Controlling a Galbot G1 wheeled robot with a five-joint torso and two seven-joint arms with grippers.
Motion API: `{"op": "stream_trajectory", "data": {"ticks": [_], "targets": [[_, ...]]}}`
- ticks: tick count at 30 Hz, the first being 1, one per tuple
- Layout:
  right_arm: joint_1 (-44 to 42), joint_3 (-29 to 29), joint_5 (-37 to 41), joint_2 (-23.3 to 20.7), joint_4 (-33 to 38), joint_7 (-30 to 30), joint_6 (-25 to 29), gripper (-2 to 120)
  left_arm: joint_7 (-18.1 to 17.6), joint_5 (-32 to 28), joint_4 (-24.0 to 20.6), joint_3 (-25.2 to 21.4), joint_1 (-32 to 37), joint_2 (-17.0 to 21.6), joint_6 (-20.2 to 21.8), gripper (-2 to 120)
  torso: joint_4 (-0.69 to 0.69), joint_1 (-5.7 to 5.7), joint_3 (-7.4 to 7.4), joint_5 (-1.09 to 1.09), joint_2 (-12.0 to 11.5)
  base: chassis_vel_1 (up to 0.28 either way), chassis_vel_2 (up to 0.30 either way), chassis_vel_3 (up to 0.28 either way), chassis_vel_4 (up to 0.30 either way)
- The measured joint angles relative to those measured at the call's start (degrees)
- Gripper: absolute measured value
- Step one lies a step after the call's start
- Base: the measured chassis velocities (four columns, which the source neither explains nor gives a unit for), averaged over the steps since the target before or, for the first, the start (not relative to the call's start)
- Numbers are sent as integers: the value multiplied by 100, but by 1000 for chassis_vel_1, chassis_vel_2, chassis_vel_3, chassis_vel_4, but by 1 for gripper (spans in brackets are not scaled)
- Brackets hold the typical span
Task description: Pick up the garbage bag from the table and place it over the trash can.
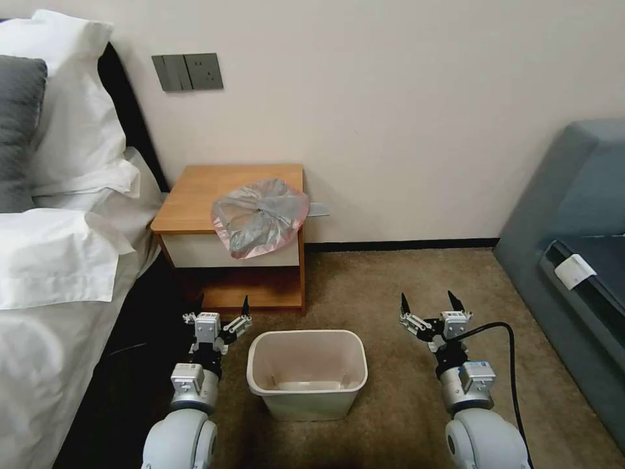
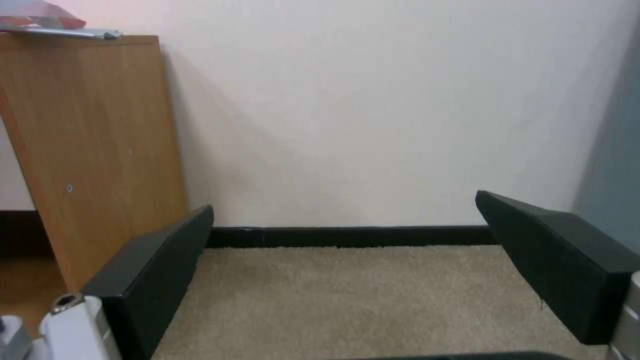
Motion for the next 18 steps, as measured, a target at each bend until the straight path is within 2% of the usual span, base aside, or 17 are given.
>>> {"op": "stream_trajectory", "data": {"ticks": [18], "targets": [[0, 0, 0, 0, 0, 0, 0, 100, 0, 0, 0, 0, 0, 0, 0, 97, 0, 0, 0, 0, 0, 0, 0, 0, 0]]}}
